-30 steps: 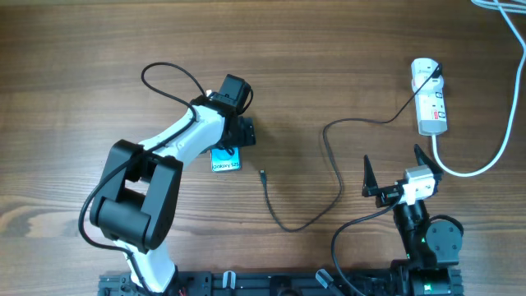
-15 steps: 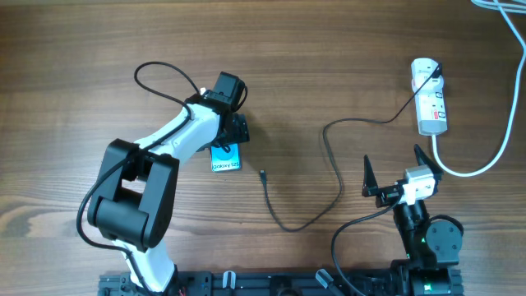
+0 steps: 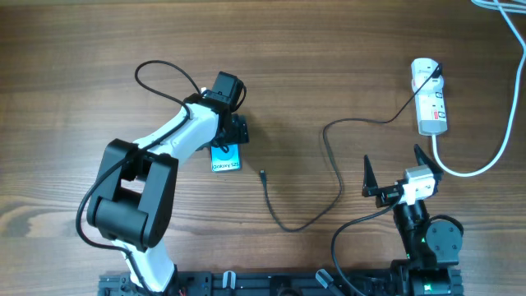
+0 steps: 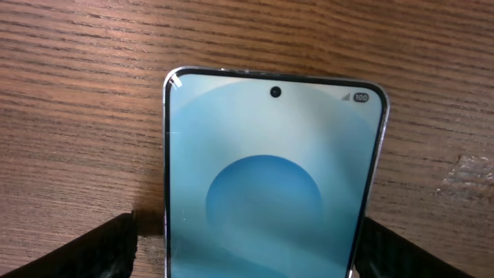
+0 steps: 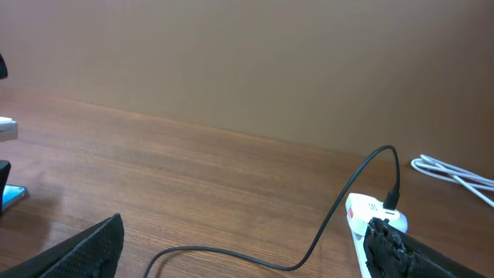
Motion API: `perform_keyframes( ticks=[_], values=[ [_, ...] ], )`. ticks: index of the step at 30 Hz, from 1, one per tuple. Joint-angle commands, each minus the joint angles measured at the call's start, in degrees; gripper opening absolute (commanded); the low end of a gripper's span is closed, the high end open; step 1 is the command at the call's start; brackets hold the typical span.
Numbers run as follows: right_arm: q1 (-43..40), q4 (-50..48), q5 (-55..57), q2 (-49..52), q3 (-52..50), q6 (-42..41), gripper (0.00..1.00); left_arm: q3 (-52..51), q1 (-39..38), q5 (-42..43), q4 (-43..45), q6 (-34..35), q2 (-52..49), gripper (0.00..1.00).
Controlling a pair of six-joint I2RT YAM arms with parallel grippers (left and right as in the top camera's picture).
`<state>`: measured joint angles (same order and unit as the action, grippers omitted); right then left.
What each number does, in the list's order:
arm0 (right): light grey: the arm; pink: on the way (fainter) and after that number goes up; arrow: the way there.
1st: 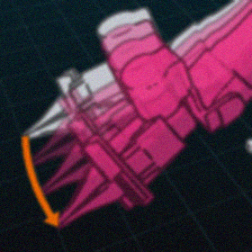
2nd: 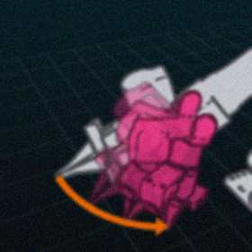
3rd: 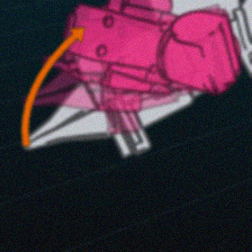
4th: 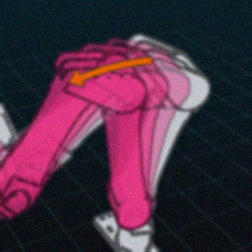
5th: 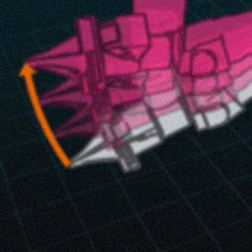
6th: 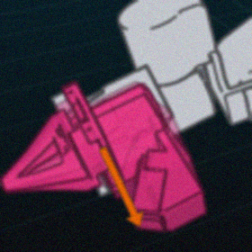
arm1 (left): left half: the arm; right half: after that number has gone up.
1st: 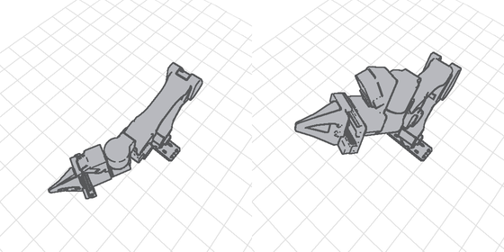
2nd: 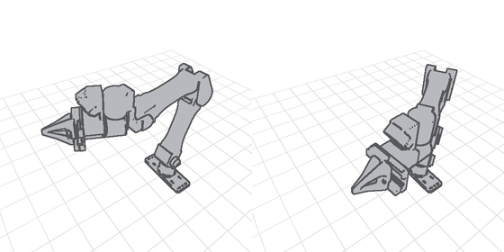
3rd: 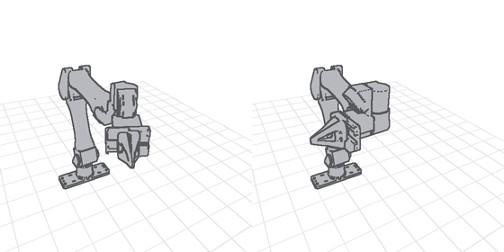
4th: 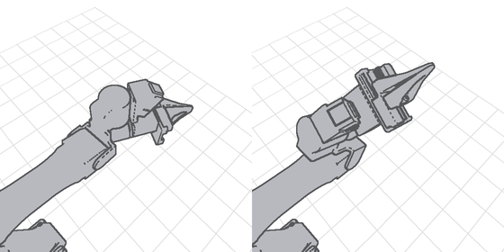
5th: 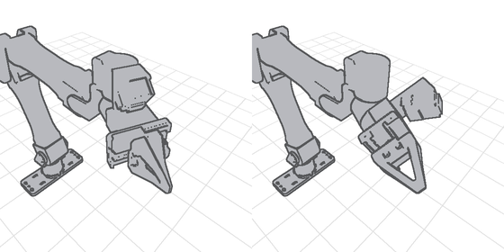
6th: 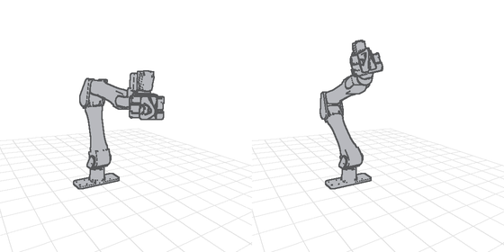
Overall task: Plug charger to phone and switch on socket
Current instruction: 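Carry the phone right with the left gripper, holding it upright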
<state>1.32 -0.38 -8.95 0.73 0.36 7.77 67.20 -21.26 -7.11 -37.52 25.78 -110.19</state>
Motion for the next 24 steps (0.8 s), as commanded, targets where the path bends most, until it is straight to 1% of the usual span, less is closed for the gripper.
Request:
perform_keyframes(
  ticks=[1, 5, 7, 8, 9, 10, 11, 15, 17, 19, 20, 24],
  values=[
    [0.1, -0.2, 0.3, -0.5, -0.1, -0.3, 1.0, -2.5, 0.1, -1.3, -2.3, -1.4, -3.1, 0.85],
    [0.1, -0.2, 0.3, -0.5, -0.1, -0.3, 1.0, -2.4, 0.1, -1.3, -2.4, -1.4, -3.1, 0.81],
    [0.1, -0.2, 0.3, -0.5, -0.1, -0.3, 1.0, -2.4, 0.1, -1.3, -2.3, -1.3, -3.1, 0.82],
    [0.1, -0.2, 0.3, -0.5, -0.1, -0.3, 1.0, -2.4, 0.1, -1.3, -2.3, -1.3, -3.1, 0.84],
    [0.1, -0.2, 0.3, -0.5, -0.1, -0.3, 1.0, -2.4, 0.1, -1.3, -2.3, -1.3, -3.1, 0.89],
    [0.1, -0.2, 0.3, -0.5, -0.1, -0.3, 1.0, -2.4, 0.1, -1.3, -2.4, -1.3, -3.1, 0.99],
    [0.1, -0.2, 0.3, -0.5, -0.1, -0.3, 1.0, -2.4, 0.1, -1.3, -2.4, -1.4, -3.1, 1.0],
    [0.1, -0.2, 0.3, -0.5, -0.1, -0.2, 1.0, -2.4, 0.1, -1.3, -2.3, -1.4, -3.1, 1.0],
    [0.1, -0.2, 0.3, -0.5, -0.1, -0.3, 1.0, -2.4, 0.1, -1.3, -2.3, -1.4, -3.1, 0.93],
    [0.1, -0.2, 0.3, -0.5, -0.1, -0.3, 1.0, -2.4, 0.1, -1.3, -1.9, -1.3, -3.1, 0.95],
    [0.1, -0.2, 0.3, -0.5, -0.1, -0.3, 1.0, -2.4, 0.1, -1.3, -1.6, -1.4, -3.1, 0.99],
    [0.1, -0.2, 0.3, -0.5, -0.1, -0.3, 1.0, -2.4, 0.1, -1.3, -1.5, -1.3, -3.1, 1.0]
  ],
)
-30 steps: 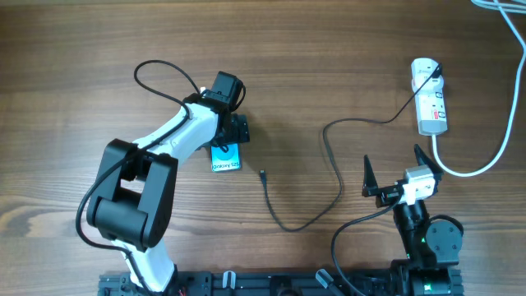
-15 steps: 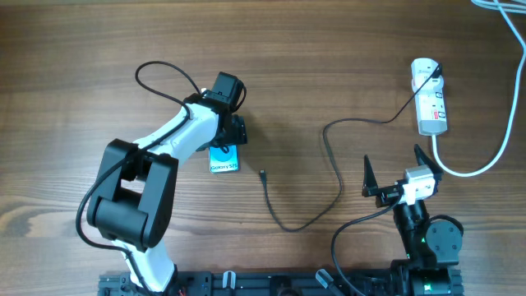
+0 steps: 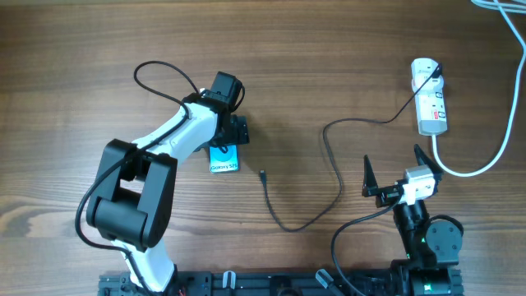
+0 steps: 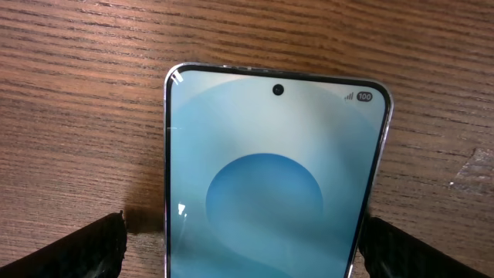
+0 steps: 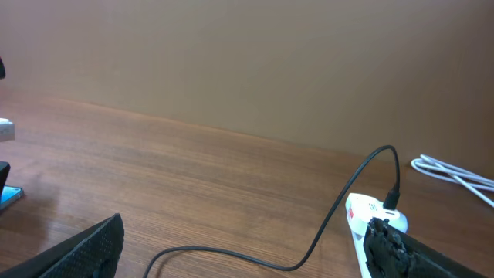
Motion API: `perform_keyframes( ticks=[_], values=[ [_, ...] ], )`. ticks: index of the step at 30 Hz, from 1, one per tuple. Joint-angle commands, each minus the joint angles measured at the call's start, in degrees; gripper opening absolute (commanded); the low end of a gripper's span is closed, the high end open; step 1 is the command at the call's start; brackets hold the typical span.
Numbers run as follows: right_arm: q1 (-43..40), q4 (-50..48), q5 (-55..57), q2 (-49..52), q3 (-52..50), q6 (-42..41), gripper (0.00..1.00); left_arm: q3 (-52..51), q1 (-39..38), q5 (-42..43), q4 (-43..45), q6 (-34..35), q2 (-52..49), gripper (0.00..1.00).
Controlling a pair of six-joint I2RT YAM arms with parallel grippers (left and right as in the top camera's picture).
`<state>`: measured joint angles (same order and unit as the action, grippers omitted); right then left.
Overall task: Plug charger to phone and switch on socket
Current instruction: 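Carry the phone right with the left gripper, holding it upright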
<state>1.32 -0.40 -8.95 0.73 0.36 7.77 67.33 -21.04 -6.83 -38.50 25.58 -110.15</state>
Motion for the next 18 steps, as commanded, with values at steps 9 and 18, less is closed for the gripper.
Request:
perform_keyframes(
  ticks=[9, 18],
  values=[
    [0.1, -0.2, 0.3, -0.5, -0.1, -0.3, 1.0, -2.4, -0.1, -1.6, -1.5, -1.1, -3.1, 0.93],
    [0.1, -0.2, 0.3, -0.5, -0.1, -0.3, 1.0, -1.6, -0.1, -1.5, -3.3, 0.4, -0.1, 0.83]
  ],
)
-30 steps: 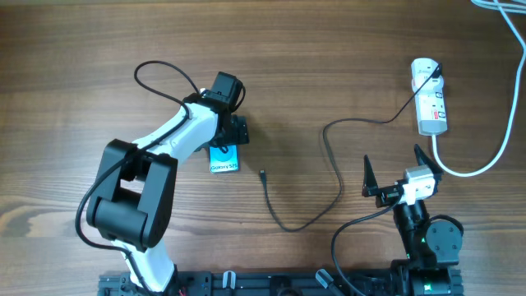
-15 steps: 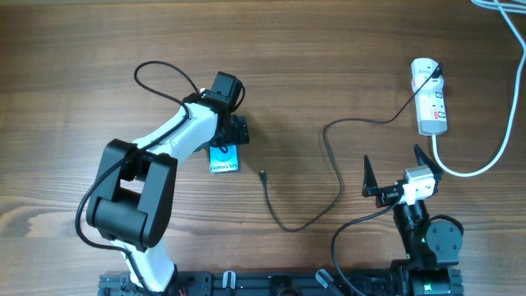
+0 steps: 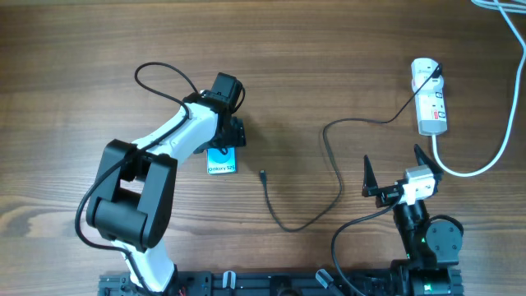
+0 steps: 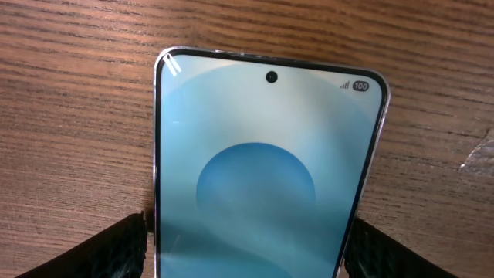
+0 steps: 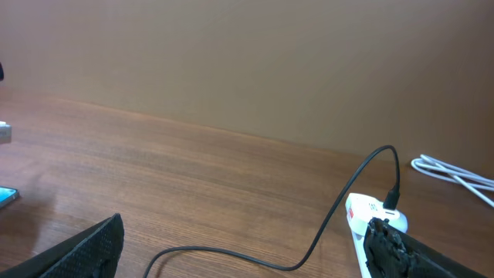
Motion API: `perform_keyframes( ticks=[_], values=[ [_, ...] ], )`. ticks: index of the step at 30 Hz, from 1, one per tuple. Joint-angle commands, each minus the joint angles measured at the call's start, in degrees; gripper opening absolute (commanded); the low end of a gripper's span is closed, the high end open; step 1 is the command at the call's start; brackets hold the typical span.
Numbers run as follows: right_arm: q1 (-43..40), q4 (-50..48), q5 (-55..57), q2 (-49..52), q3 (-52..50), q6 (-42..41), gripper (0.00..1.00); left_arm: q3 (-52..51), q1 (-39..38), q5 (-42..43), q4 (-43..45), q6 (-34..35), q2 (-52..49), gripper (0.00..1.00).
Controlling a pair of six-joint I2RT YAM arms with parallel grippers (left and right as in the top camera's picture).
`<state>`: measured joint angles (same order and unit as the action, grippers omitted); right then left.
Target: Plug charger to phone and switch on socket
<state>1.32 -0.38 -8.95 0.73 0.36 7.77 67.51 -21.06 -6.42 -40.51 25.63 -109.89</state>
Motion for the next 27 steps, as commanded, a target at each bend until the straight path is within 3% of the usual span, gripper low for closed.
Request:
perform_keyframes(
  ticks=[1, 9, 14, 18, 21, 23, 27],
  values=[
    [0.1, -0.2, 0.3, -0.5, -0.1, -0.3, 1.0, -1.7, -0.1, -2.0, -1.3, 0.4, -0.3, 0.83],
    [0.1, -0.3, 0.3, -0.5, -0.1, -0.3, 1.0, -1.7, 0.0, -0.9, -1.5, 0.6, 0.2, 0.81],
    [0.1, -0.2, 0.3, -0.5, -0.1, -0.4, 1.0, -1.8, 0.0, -0.9, -1.8, 0.1, 0.2, 0.9],
    [0.1, -0.2, -0.4, -0.5, -0.1, -0.5, 1.0, -1.8, 0.0, -0.7, -1.7, 0.1, 0.2, 0.82],
    [0.1, -0.8, -5.8, -0.5, -0.1, -12.7, 1.0, -1.8, 0.0, 0.8, -1.8, 0.1, 0.4, 0.74],
    [0.1, -0.3, -10.8, 0.2, 0.5, -15.8, 1.0, -1.8, 0.0, 0.8, -1.9, 0.1, 1.3, 0.69],
    [0.1, 7.5, -12.2, 6.4, 12.0, -15.6, 1.0, -1.8, 0.0, 2.1, -1.9, 0.1, 3.2, 0.67]
  ],
)
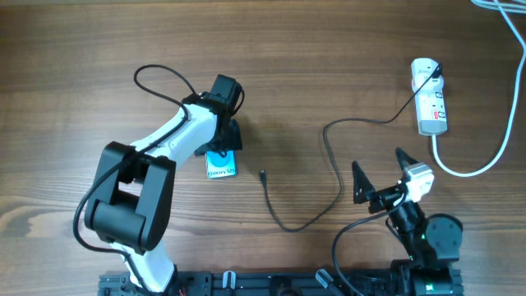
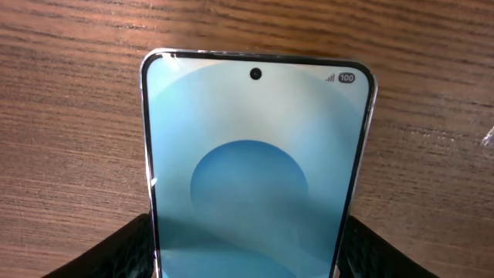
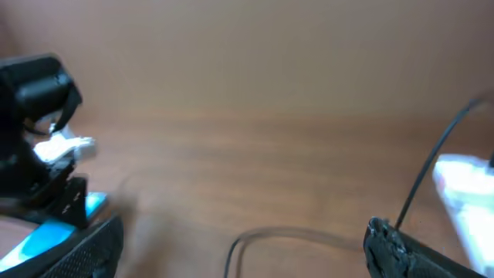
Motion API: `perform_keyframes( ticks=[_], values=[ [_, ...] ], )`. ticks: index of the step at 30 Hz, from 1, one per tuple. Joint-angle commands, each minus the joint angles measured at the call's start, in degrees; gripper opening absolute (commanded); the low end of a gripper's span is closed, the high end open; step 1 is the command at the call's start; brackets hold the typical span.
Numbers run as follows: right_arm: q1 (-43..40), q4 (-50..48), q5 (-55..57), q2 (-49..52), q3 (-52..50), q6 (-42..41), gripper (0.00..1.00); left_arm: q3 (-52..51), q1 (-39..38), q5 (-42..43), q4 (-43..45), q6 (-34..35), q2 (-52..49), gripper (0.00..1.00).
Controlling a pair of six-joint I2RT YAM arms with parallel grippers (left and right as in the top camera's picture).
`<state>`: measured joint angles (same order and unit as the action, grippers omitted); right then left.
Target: Plug charger to phone and switch on socket
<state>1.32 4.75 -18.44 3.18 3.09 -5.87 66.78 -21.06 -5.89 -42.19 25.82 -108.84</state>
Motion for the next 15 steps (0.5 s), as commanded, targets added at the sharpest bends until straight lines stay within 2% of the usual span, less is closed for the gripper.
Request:
perform_keyframes(
  ticks=[1, 4, 6, 8, 11, 12, 13, 14, 15],
  values=[
    [0.1, 4.5, -2.8, 6.7, 13.7, -1.7, 1.0, -1.1, 0.0, 1.9, -0.2, -0.1, 2.5, 0.67],
    [0.1, 17.9, -3.1, 21.0, 33.2, -1.6, 1.0, -1.1, 0.0, 2.3, -0.3, -0.1, 4.3, 0.67],
    [0.1, 29.4, -5.9, 32.6, 47.3, -1.6, 1.0, -1.1, 1.2, 6.1, -0.3, -0.1, 6.1, 0.67],
    [0.1, 34.8, -9.2, 41.4, 56.8, -2.3, 1.0, -1.1, 3.6, 11.0, -0.2, -0.2, 7.3, 0.67],
    [0.1, 35.8, -23.0, 49.4, 59.4, -4.7, 1.0, -1.1, 8.4, 26.3, 0.8, -6.4, 7.3, 0.67],
    [0.1, 35.9, -27.4, 50.9, 59.4, -3.7, 0.99, -1.1, 9.3, 28.5, 0.9, -7.0, 7.3, 0.67],
    [0.1, 36.7, -31.7, 54.6, 59.4, -3.0, 0.93, -1.1, 10.2, 31.1, 1.1, -8.4, 7.3, 0.67],
    [0.2, 37.8, -32.5, 57.7, 59.2, -3.1, 0.88, -1.1, 10.5, 32.5, 1.1, -9.1, 7.3, 0.67],
    [0.7, 39.0, -32.5, 59.9, 59.2, -3.0, 0.88, -1.1, 10.5, 32.7, 1.0, -9.1, 7.3, 0.67]
  ],
)
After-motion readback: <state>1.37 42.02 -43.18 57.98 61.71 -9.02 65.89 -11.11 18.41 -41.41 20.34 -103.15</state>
